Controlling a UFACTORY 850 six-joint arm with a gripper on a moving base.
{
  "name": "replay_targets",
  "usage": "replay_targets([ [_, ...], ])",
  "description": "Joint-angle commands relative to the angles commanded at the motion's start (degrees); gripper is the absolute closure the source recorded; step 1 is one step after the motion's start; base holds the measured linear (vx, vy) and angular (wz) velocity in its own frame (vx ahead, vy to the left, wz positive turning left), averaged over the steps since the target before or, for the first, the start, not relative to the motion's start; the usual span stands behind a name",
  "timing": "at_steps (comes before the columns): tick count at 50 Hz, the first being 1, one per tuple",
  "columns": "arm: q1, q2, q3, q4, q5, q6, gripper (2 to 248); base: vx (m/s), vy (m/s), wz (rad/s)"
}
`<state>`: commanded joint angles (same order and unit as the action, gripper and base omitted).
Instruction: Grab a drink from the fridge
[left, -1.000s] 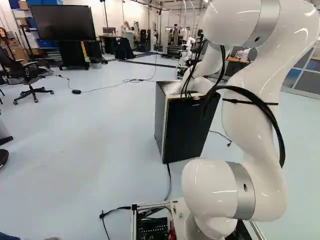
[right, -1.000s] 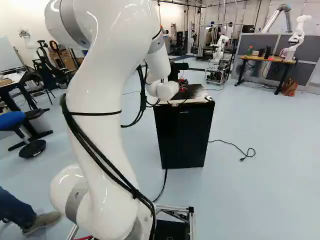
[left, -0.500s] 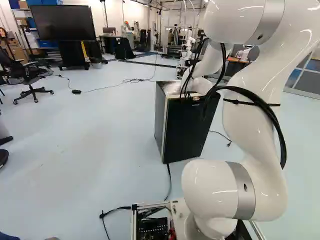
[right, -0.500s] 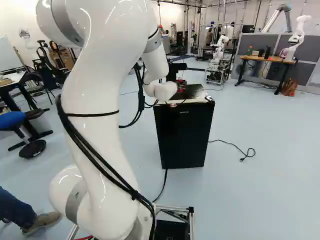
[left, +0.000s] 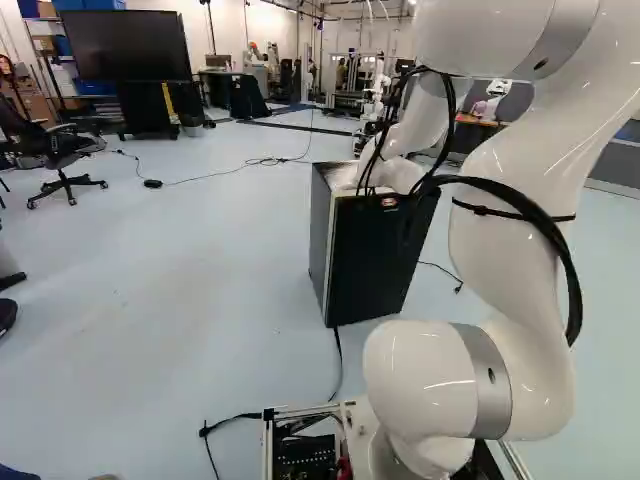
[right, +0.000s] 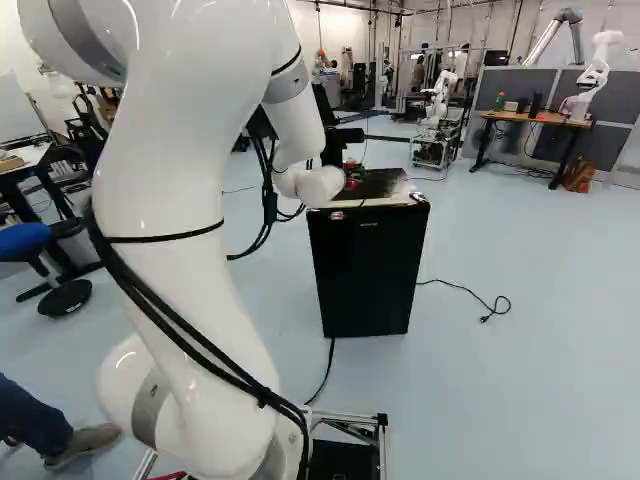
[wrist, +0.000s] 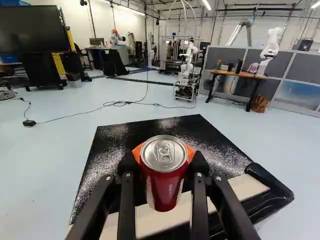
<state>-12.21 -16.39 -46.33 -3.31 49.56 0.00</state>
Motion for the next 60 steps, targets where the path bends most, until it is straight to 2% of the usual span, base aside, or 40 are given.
replay_targets([
  [18,2.2,6.0,7.6,0.6,0.1,0.0,150,0.0,0.0,0.0],
  [60,8.5,22.6,28.9,2.3,0.3,0.0,150,0.0,0.0,0.0],
])
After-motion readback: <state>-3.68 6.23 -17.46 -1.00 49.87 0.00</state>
